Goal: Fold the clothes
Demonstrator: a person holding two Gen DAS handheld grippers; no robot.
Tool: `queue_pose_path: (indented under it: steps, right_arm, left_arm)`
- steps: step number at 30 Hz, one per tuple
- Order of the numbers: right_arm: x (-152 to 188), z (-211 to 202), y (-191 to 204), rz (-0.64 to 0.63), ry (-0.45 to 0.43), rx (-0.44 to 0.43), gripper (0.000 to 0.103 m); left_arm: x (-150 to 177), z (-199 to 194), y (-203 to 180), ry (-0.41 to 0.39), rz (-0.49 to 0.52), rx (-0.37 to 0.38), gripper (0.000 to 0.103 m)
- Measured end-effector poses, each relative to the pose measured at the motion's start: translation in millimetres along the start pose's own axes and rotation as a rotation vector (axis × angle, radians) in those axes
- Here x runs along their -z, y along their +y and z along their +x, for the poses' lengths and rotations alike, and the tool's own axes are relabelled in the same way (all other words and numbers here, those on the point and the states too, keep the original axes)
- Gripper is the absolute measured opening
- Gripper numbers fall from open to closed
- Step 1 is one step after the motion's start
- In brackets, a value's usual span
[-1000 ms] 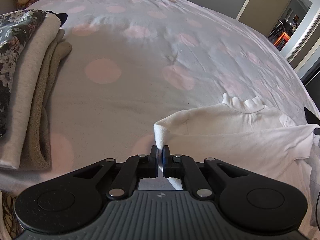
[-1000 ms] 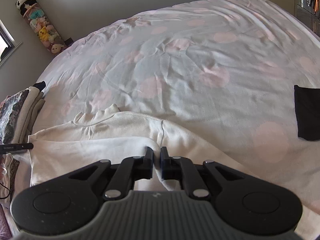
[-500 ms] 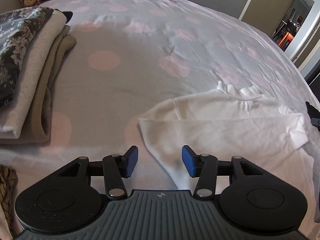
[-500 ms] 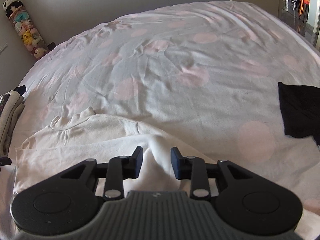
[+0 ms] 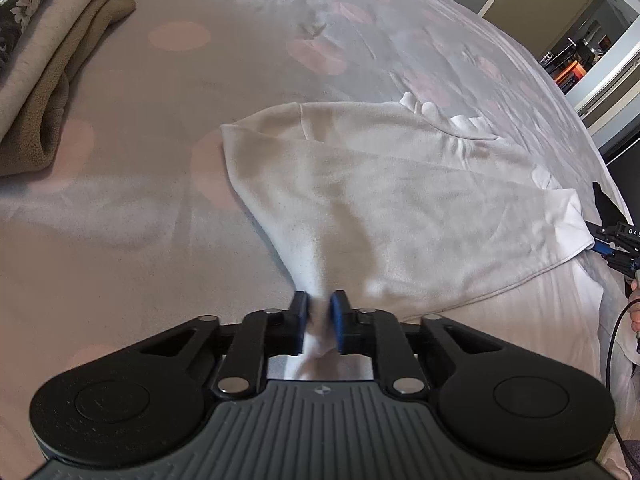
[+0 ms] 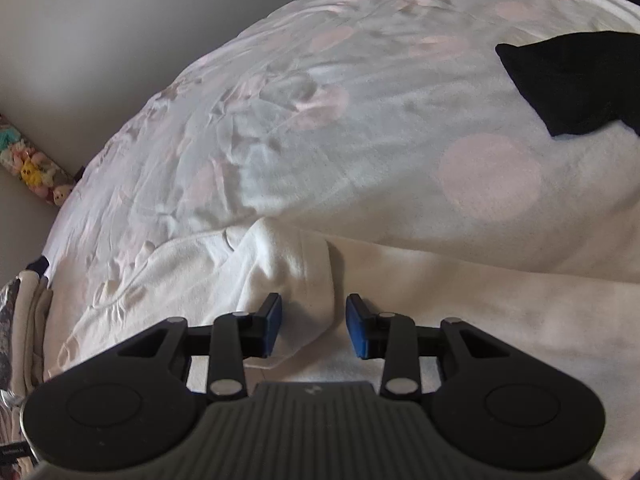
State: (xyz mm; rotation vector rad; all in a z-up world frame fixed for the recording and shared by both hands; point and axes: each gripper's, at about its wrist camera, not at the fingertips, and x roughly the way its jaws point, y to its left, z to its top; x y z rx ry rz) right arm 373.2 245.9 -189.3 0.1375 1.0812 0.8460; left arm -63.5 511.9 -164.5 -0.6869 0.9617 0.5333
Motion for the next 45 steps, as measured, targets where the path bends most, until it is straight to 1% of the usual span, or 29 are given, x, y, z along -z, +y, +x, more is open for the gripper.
queue_pose_path:
  steps: [2,4,6,7,8,10,13,16,18,19,21,22,23,24,25,28,29,31,32,33,36,37,40,42,45]
  right_arm:
    - [-1,2,6,0.000,0.009,-0.013,0.012]
    - [-3,-9,18,-0.036,-0.023,-0.034,0.012]
    - [-7,-28,28,-0.062,-0.060,-0.054,0.011]
    - [-9,-35,32,-0.072,-0.059,-0.053,0.011]
    - [-11,-40,35,-0.083,-0.048,-0.046,0.011]
    - [-11,-46,39,-0.130,-0.016,0.002,0.011]
    - [-4,-39,34,-0.190,0.016,0.083,0.011]
    - [3,-26,20,-0.164,0.051,0.107,0.014]
    - [8,-18,11,-0.143,0.073,0.117,0.019]
    - [10,-17,8,-0.132,0.075,0.117,0.024]
    - [9,-20,5,-0.118,0.060,0.102,0.027]
    - [8,-23,5,-0.119,0.050,0.096,0.030]
    - [6,-25,5,-0.124,0.038,0.093,0.034]
    - [4,-27,5,-0.127,0.027,0.094,0.036]
    - [2,-28,6,-0.129,0.015,0.098,0.039]
    - [-2,-24,4,-0.113,0.010,0.084,0.040]
    - [-1,-21,4,-0.105,0.014,0.076,0.041]
    - [0,-16,3,-0.094,0.023,0.065,0.041]
    - [2,-12,2,-0.093,0.031,0.064,0.041]
    - [4,-9,2,-0.096,0.039,0.063,0.041]
    - [7,-6,3,-0.118,0.040,0.062,0.041]
    - [7,-6,3,-0.124,0.040,0.060,0.041]
    - [6,-7,1,-0.133,0.039,0.054,0.041]
    - [6,-10,0,-0.121,0.020,0.050,0.041]
    - [6,-13,-4,-0.087,0.008,0.043,0.041]
  left_arm:
    - [-1,-5,2,-0.004,0.009,0.005,0.005]
    - [-3,-12,5,-0.009,0.033,0.012,0.004]
    - [-6,-19,12,-0.004,0.035,0.020,0.004]
    - [-7,-22,15,-0.002,0.042,0.013,0.004]
    - [-6,-23,18,0.000,0.048,0.009,0.004]
    - [-4,-20,24,0.011,0.042,0.006,0.004]
    - [0,-7,25,0.022,0.045,-0.003,0.004]
    - [1,5,29,0.023,0.005,0.001,0.005]
    - [-1,3,33,0.016,-0.014,0.021,0.008]
    - [-2,0,35,0.015,-0.016,0.029,0.011]
    - [-5,-5,38,0.013,-0.019,0.045,0.030]
    - [-8,-10,39,-0.005,-0.011,0.038,0.036]
    - [-14,-12,42,-0.023,-0.020,0.031,0.049]
    - [-19,-13,45,-0.039,-0.033,0.025,0.053]
    - [-25,-14,48,-0.055,-0.046,0.019,0.053]
    - [-40,-1,56,-0.059,-0.118,0.041,0.053]
    - [-43,5,56,-0.055,-0.136,0.050,0.053]
    - [-49,17,57,-0.047,-0.171,0.067,0.048]
    - [-52,23,58,-0.044,-0.188,0.075,0.031]
    - [-52,26,55,-0.050,-0.174,0.065,0.003]
    - [-54,19,40,-0.114,-0.037,-0.008,0.002]
    - [-55,20,39,-0.111,-0.016,-0.019,0.002]
    - [-58,26,38,-0.086,0.030,-0.046,0.003]
    - [-61,31,37,-0.069,0.061,-0.065,0.003]
    - [-55,24,37,-0.093,0.046,-0.078,0.005]
